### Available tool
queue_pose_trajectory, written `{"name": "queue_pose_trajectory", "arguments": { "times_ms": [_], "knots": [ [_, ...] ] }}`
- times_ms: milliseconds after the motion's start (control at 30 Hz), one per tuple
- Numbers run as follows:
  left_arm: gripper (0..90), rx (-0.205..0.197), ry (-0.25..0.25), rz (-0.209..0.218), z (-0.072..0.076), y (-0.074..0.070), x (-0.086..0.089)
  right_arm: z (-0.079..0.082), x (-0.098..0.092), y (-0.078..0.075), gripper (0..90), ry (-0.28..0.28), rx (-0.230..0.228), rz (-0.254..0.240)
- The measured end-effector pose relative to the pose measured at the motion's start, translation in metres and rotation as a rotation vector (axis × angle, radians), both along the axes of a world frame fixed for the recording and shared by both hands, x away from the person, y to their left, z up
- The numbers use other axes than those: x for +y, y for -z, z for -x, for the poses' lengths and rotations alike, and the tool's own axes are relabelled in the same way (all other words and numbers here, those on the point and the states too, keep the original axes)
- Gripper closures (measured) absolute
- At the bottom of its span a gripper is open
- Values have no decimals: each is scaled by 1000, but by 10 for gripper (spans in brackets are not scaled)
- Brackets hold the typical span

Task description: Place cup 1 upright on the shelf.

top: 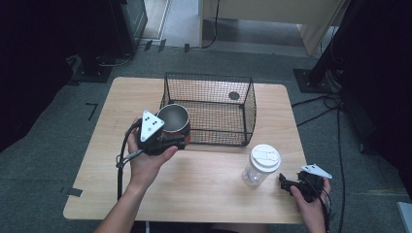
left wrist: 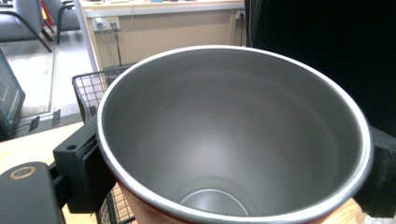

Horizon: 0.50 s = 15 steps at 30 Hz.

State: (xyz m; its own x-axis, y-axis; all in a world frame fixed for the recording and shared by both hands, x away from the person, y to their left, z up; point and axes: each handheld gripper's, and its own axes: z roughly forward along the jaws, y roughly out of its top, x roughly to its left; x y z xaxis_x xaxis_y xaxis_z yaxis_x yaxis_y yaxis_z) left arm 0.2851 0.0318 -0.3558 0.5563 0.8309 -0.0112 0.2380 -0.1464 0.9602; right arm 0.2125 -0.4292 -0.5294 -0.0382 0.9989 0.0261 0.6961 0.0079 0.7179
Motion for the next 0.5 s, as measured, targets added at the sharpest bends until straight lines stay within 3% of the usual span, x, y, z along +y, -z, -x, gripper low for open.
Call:
{"name": "queue_pose_trajectory", "arguments": {
  "times_ms": [500],
  "knots": [
    [78,-55,-5,-6,-17,-6,-16,0,0,0,0,0,1,-2]
  ]
}}
